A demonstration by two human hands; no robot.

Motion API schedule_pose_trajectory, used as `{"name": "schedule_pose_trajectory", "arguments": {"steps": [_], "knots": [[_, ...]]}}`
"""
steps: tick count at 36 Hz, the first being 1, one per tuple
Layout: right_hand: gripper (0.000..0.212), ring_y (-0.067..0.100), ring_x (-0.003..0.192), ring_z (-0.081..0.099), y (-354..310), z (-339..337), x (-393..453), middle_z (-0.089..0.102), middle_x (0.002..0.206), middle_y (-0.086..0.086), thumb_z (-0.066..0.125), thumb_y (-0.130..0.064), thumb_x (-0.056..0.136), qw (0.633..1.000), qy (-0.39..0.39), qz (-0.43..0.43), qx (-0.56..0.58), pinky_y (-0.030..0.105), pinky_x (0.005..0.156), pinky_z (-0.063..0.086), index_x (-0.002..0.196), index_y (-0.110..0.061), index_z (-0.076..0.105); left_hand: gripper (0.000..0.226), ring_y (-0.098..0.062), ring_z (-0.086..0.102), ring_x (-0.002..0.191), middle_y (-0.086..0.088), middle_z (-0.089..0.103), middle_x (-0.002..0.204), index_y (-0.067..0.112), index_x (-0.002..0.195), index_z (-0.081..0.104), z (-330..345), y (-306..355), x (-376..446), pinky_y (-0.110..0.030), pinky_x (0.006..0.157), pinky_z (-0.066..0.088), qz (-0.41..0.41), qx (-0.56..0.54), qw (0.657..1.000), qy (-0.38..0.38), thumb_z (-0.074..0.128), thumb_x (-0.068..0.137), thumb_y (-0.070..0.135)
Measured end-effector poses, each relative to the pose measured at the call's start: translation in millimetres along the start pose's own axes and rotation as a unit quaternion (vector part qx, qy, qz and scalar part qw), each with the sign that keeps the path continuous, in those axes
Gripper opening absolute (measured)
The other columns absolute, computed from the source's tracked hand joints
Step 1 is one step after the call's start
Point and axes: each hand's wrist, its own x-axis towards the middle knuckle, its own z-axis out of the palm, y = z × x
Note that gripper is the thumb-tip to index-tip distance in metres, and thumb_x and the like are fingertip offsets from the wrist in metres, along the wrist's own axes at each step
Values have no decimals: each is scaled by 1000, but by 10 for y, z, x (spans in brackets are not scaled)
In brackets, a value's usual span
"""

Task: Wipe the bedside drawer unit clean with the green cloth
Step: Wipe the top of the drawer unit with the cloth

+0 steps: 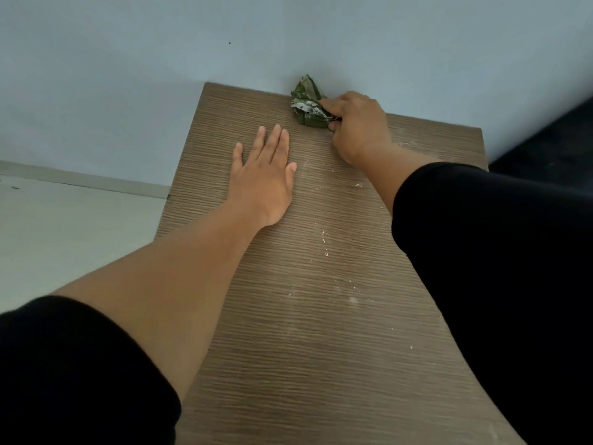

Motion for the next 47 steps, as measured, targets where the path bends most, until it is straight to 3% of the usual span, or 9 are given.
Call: {"name": "schedule_pose_trajectory", "arguments": {"steps": [7,13,21,27,35,40,43,47], "knots": [[45,25,123,45,-110,49,-375,56,130,3,46,-5,92,1000,1,-6,-2,30,100,35,132,-25,53,55,-23,-14,145,-5,-8,159,8,150,-1,-143,-100,-111,-37,117,-6,8,-56,998,-39,23,103,22],[46,26,110,48,-235,100,-736,62,118,-5,45,-4,92,1000,-15,-22,9,32,96,38,130,-28,53,55,-22,-13,146,-4,-10,159,9,150,-1,-132,-107,-406,-37,118,-5,-9,-54,997,-60,23,103,22],[46,24,106,47,-425,163,-1327,61,120,-6,44,-1,93,999,-8,-25,28,19,90,31,132,-25,53,56,-22,-10,146,-4,-8,159,8,151,3,-161,-111,-781,-38,118,-1,-12,-60,994,-88,28,101,13],[46,25,101,47,-532,255,-1732,63,111,-6,46,0,90,998,-6,-31,50,29,90,40,127,-25,57,62,-22,-11,146,-2,-9,159,11,151,0,-156,-123,-1071,-39,117,-1,-18,-64,992,-103,35,99,7],[45,25,95,49,-685,293,-2391,64,110,-7,46,2,89,996,-14,-40,76,27,85,36,125,-22,60,78,-20,-10,146,-1,-12,159,13,151,-2,-155,-93,-1507,-38,118,3,-14,-27,991,-130,45,91,-5],[44,26,95,48,-793,268,-2784,64,117,-5,47,2,91,995,-22,-35,86,33,91,39,125,-22,59,78,-22,-7,147,-2,-9,159,13,151,-1,-181,-92,-1724,-36,119,5,-7,-7,990,-142,46,91,-2],[44,20,81,40,-842,312,-3107,67,107,-6,51,3,87,995,-10,-47,89,36,78,44,120,-23,64,70,-23,-6,147,-4,-8,159,11,151,0,-157,-53,-1925,-30,116,3,-13,-17,989,-148,40,94,1],[43,15,72,33,-885,429,-3552,68,92,-9,57,5,78,992,34,-51,108,36,62,45,109,-23,69,59,-23,-6,147,-4,-7,159,9,151,1,-89,2,-2165,-32,117,3,-23,-19,987,-155,32,100,10]]}}
